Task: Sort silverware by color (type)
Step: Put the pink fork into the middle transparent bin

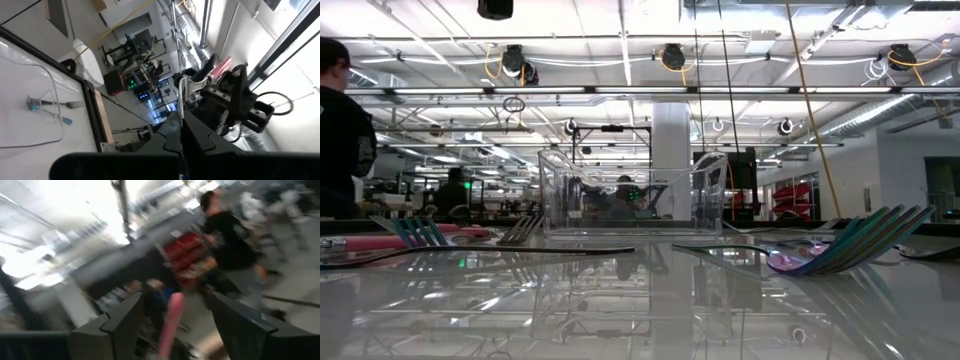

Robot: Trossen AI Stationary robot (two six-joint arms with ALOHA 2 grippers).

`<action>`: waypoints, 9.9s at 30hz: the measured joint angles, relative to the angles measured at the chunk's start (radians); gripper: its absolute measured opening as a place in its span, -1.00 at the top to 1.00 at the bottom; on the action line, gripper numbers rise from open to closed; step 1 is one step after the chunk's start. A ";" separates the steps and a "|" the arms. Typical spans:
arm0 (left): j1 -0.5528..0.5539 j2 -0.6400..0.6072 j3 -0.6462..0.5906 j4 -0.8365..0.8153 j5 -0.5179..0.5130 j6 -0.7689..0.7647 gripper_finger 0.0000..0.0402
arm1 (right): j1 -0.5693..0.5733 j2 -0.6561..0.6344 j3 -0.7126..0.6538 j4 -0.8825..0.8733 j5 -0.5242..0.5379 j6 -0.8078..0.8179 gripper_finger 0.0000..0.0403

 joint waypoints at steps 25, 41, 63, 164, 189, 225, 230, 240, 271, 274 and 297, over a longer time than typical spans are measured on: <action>-0.034 -0.005 0.001 -0.043 0.010 -0.040 1.00 | -0.003 -0.013 0.277 -0.764 -0.100 0.341 -0.16; -0.034 -0.004 0.001 -0.191 0.095 -0.208 1.00 | -0.008 -0.019 0.283 -0.831 -0.332 0.388 -0.16; -0.011 -0.004 0.001 -0.292 0.154 -0.212 1.00 | -0.010 -0.057 0.283 -0.924 -0.354 0.460 -0.16; 0.055 -0.669 0.001 -1.281 0.258 -0.189 -0.21 | -0.307 0.068 -0.032 -0.614 -0.478 0.629 0.87; 0.055 -0.631 0.001 -1.318 0.269 -0.238 -0.21 | -0.350 0.289 -0.031 -0.604 -0.514 0.615 0.80; 0.055 -0.602 0.001 -1.327 0.268 -0.238 -0.21 | -0.357 0.351 -0.030 -0.646 -0.452 0.608 0.48; 0.055 -0.602 0.001 -1.330 0.269 -0.239 -0.21 | -0.356 0.351 -0.030 -0.651 -0.454 0.615 0.23; 0.056 -0.603 0.001 -1.451 0.251 -0.324 -0.21 | -0.354 0.329 -0.030 -0.704 -0.505 0.612 -0.25; 0.332 -0.603 0.071 -1.974 0.498 -0.526 -0.21 | -0.314 -0.065 -0.030 -0.858 -0.452 0.448 -0.48; 0.400 -0.603 0.086 -2.090 0.568 -0.525 -0.21 | -0.314 -0.082 -0.030 -0.869 -0.452 0.411 -0.48; 0.844 -0.488 0.024 -2.383 1.100 -0.289 -0.21 | -0.314 -0.073 -0.030 -0.837 -0.450 0.271 -0.48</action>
